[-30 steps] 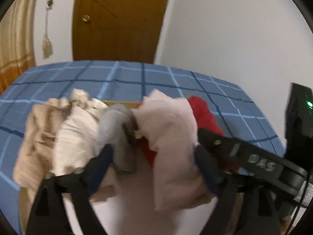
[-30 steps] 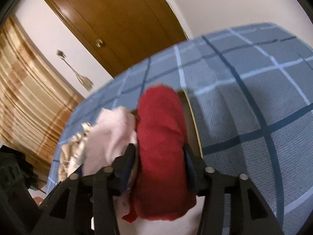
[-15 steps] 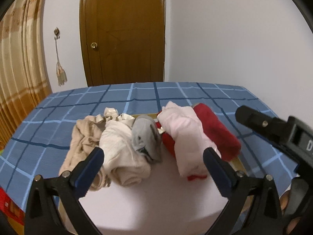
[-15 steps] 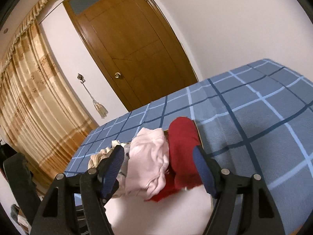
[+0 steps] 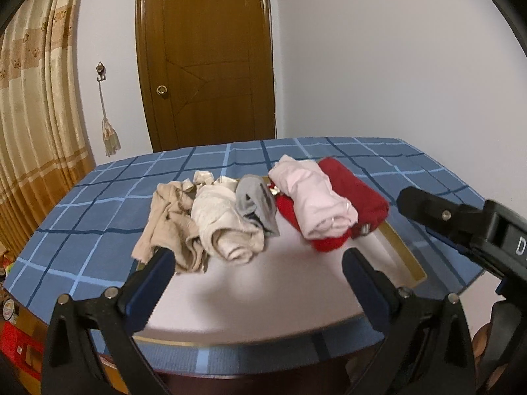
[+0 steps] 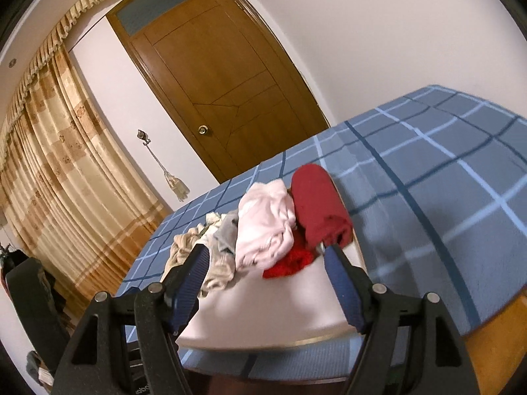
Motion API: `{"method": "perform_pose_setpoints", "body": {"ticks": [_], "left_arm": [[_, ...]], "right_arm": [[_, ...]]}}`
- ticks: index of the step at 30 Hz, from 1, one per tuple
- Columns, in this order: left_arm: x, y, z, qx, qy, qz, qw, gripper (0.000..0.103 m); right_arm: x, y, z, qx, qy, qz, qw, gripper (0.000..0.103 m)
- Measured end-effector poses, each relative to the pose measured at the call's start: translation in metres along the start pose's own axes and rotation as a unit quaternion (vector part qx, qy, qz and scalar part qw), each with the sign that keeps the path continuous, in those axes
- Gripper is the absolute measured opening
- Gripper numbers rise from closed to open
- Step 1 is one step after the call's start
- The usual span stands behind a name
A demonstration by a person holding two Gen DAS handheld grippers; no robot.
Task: Take underwear out of drawer
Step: 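Withdraw both tools from the tray back toward the open drawer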
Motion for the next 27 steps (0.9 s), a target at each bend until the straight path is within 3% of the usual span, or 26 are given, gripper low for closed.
{"method": "perform_pose_setpoints", "body": {"ticks": [27], "left_arm": [[0.011, -0.055, -0.042, 0.023, -0.006, -0.009, 0.9997, 0.103]], "right_arm": [[0.008, -0.049, -0.065, 0.009, 0.011, 0.007, 1.0, 0.075]]}}
Point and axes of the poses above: each gripper's, at about its wrist camera, not at the fingertips, and z roughly the way its jaws point, x to its left, y to its top, the point moved 1 cm from there along z, roughly the way its jaws point, and after that the axes turned 8 degrees about -x, right-handed, at the moved point
